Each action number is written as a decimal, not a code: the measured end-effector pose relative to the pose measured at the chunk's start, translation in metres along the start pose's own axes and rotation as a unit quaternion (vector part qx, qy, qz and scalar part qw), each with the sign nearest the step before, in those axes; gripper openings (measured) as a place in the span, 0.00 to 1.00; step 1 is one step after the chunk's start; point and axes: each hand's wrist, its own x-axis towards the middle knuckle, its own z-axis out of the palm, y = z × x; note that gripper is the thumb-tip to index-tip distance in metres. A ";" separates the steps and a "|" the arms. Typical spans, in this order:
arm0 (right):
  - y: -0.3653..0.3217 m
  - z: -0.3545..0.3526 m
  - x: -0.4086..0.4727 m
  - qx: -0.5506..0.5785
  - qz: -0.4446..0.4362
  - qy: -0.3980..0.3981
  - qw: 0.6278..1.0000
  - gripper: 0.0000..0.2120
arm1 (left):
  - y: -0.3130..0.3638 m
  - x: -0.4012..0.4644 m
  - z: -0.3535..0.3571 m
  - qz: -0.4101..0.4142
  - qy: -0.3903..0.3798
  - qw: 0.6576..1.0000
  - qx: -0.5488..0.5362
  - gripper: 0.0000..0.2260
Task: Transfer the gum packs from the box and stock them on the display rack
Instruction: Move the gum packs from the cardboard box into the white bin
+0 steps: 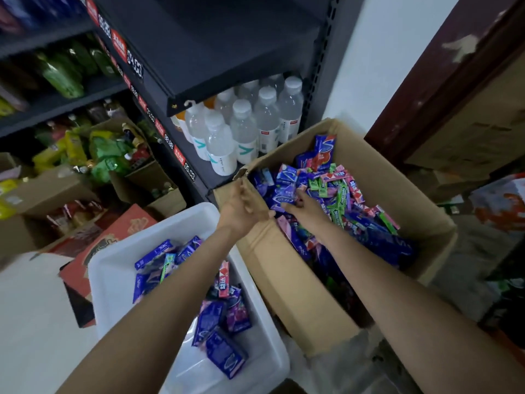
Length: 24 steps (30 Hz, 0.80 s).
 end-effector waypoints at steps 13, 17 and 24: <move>0.004 0.006 0.012 0.137 0.051 0.010 0.989 0.20 | 0.000 -0.003 -0.001 -0.006 0.003 0.999 -0.040 0.43; -0.002 -0.011 0.002 0.154 0.010 0.022 0.988 0.18 | 0.004 -0.008 -0.003 0.003 0.006 0.999 -0.031 0.43; -0.050 -0.014 -0.042 0.084 -0.131 0.076 0.985 0.22 | 0.003 -0.035 -0.033 0.059 0.093 0.988 -0.107 0.16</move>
